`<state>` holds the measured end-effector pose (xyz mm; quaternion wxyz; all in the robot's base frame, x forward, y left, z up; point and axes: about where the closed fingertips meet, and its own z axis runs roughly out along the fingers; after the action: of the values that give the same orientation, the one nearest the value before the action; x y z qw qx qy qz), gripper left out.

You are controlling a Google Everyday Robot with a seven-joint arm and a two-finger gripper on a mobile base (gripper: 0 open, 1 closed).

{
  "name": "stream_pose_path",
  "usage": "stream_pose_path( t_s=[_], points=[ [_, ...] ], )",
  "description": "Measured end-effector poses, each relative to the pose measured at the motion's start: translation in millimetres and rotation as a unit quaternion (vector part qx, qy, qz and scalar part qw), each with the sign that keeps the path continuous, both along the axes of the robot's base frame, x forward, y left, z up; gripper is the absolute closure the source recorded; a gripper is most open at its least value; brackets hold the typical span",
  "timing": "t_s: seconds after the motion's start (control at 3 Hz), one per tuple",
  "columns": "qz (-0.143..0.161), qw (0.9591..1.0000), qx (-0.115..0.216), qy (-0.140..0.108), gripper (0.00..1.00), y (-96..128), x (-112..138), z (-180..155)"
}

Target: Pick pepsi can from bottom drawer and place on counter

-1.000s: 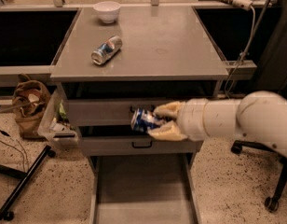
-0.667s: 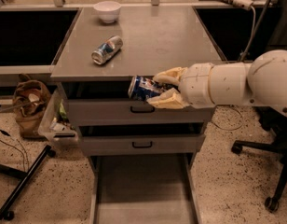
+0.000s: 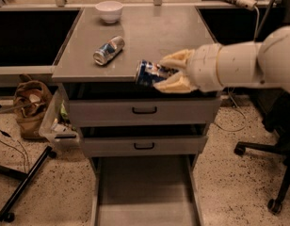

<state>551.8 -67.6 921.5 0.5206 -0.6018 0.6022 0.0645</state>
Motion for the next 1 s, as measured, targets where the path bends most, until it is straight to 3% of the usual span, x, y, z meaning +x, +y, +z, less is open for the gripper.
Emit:
stream_pose_path(
  t_s=[0.33,1.0],
  points=[
    [0.015,0.9982,-0.050,-0.030,1.00,-8.7,40.7,30.0],
    [0.016,0.9925,-0.118,-0.030,1.00,-17.5,143.0,44.6]
  ],
)
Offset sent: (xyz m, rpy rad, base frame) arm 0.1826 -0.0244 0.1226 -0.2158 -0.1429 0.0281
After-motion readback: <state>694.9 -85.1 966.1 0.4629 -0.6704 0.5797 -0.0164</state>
